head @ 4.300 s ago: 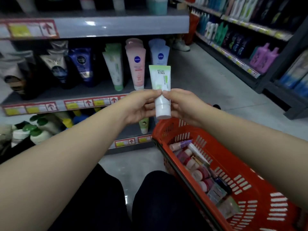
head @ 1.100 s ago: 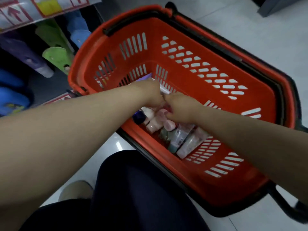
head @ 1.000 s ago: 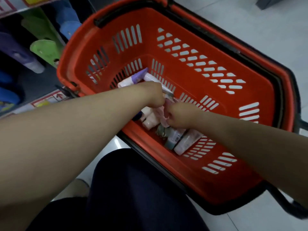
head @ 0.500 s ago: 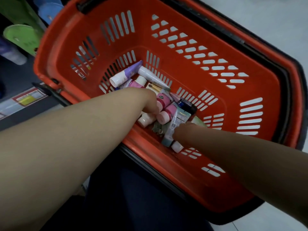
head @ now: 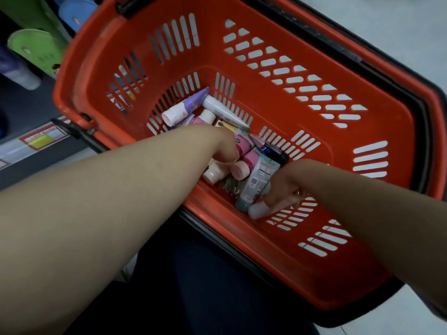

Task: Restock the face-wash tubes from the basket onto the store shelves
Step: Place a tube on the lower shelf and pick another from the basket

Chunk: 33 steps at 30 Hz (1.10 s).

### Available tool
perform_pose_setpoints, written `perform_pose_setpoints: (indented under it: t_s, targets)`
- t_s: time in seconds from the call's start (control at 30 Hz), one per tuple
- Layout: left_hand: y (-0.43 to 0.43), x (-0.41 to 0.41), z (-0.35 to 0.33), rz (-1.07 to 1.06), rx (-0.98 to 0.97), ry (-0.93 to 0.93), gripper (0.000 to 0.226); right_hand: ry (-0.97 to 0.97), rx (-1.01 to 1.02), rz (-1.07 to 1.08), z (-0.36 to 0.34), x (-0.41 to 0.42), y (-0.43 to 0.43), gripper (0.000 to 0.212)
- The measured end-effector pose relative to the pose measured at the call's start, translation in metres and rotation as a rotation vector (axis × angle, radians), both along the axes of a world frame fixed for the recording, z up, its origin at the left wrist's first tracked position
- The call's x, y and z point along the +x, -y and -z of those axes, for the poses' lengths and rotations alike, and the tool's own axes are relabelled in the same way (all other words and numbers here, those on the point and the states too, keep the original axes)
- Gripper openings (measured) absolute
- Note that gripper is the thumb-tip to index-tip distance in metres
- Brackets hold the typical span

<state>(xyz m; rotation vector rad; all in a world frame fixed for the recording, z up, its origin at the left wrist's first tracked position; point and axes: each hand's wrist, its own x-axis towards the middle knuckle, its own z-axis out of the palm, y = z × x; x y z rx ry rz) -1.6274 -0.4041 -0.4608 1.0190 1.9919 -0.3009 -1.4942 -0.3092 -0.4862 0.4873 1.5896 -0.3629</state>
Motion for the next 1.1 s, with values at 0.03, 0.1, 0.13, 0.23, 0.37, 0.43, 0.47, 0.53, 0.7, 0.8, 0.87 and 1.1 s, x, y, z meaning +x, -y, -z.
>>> perform_pose_setpoints:
  t_s: [0.03, 0.1, 0.13, 0.23, 0.37, 0.43, 0.47, 0.53, 0.7, 0.8, 0.87, 1.1]
  targets:
    - [0.001, 0.001, -0.001, -0.001, -0.001, 0.010, 0.055, -0.024, -0.044, 0.117, -0.002, -0.005, -0.007, 0.046]
    - [0.001, 0.003, -0.006, 0.014, -0.004, 0.042, 0.061, -0.104, -0.118, 0.366, -0.007, -0.013, -0.019, 0.039]
    - [0.002, 0.004, -0.009, 0.030, -0.003, 0.072, 0.062, -0.156, -0.170, 0.515, -0.011, -0.015, -0.023, 0.033]
    - [0.001, 0.006, -0.012, 0.050, 0.042, 0.186, 0.060, -0.319, -0.368, 0.853, -0.021, -0.023, -0.025, 0.020]
    - [0.002, 0.001, -0.006, -0.047, 0.128, 0.201, 0.054, -0.449, -0.496, 1.068, -0.024, -0.027, -0.023, 0.032]
    - [0.002, -0.001, -0.006, -0.071, 0.115, 0.133, 0.056, -0.500, -0.514, 1.211, -0.020, -0.027, -0.027, 0.054]
    - [0.001, -0.001, -0.008, -0.084, 0.104, 0.098, 0.056, -0.517, -0.525, 1.271, -0.017, -0.027, -0.029, 0.066]
    - [0.000, 0.000, -0.011, -0.118, 0.114, 0.081, 0.048, -0.540, -0.531, 1.358, -0.012, -0.028, -0.034, 0.085]
    - [0.000, -0.005, -0.012, -0.631, 0.255, 0.457, 0.040, -0.621, -0.537, 1.371, -0.005, -0.030, -0.031, 0.055]
    - [-0.002, -0.004, -0.018, -0.927, 0.293, 0.644, 0.033, -0.661, -0.578, 1.316, -0.010, -0.033, -0.025, 0.027]
    - [-0.001, -0.004, -0.024, -1.110, 0.334, 0.745, 0.028, -0.690, -0.599, 1.309, -0.015, -0.036, -0.022, 0.031]
    - [0.016, -0.010, -0.049, -1.291, 0.605, 0.712, 0.032, -0.785, -0.652, 1.416, -0.050, -0.050, -0.013, 0.023]
